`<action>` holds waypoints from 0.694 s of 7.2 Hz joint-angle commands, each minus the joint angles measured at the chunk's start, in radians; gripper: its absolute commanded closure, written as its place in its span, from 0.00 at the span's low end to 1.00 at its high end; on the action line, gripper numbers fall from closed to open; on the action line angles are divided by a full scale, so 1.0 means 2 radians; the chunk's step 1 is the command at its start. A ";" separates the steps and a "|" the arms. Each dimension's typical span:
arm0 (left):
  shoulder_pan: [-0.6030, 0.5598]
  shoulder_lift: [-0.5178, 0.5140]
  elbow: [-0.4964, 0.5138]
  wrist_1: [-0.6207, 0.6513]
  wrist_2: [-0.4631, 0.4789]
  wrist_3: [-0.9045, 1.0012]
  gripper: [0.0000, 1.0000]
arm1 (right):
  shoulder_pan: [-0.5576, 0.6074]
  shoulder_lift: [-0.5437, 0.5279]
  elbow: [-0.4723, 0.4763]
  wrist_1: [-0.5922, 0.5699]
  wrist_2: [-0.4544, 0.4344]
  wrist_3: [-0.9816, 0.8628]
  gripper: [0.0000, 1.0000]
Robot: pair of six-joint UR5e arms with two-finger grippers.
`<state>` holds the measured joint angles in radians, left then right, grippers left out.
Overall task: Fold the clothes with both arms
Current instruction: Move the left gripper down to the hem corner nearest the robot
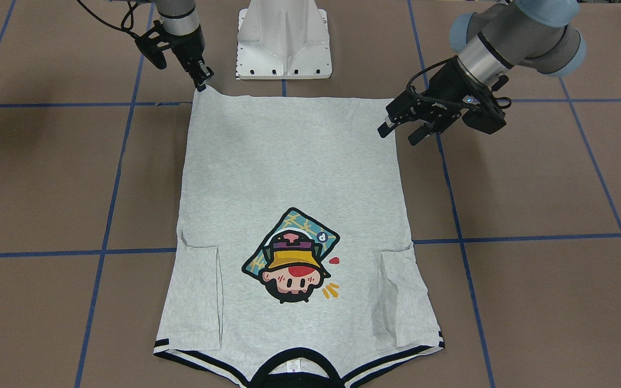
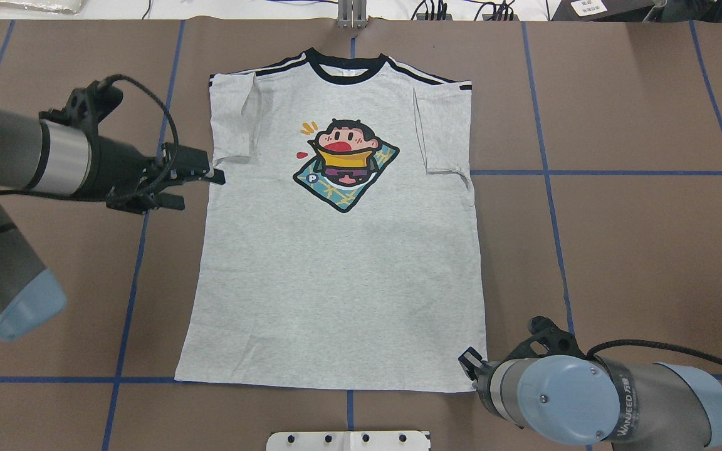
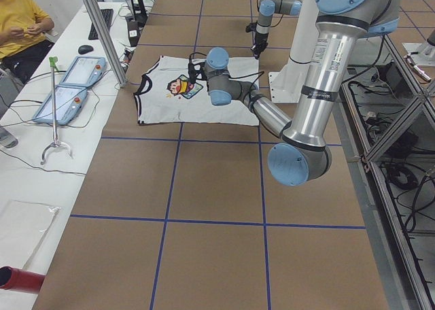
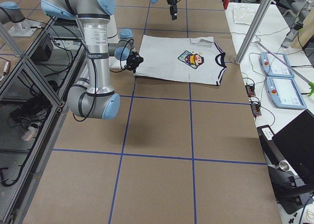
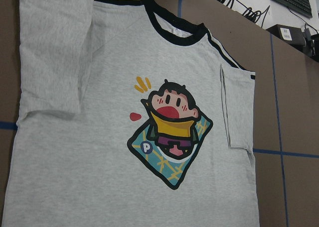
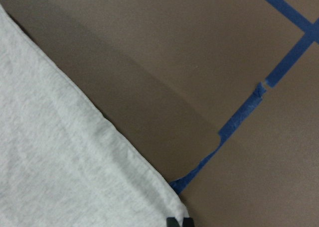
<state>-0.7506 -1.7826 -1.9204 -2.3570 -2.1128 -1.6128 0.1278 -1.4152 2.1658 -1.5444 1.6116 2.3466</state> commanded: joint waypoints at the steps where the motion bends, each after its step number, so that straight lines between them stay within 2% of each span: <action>1: 0.089 0.086 -0.064 0.002 0.052 -0.079 0.01 | 0.013 -0.001 0.002 0.001 0.025 -0.004 1.00; 3: 0.182 0.089 -0.066 0.083 0.130 -0.134 0.02 | 0.011 0.000 0.002 0.001 0.026 -0.004 1.00; 5: 0.218 0.087 -0.071 0.142 0.167 -0.147 0.06 | 0.010 0.001 0.002 0.001 0.026 -0.004 1.00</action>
<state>-0.3666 -1.6073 -2.0582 -2.1592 -1.8284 -1.8870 0.1495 -1.4125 2.1694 -1.5432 1.6626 2.3378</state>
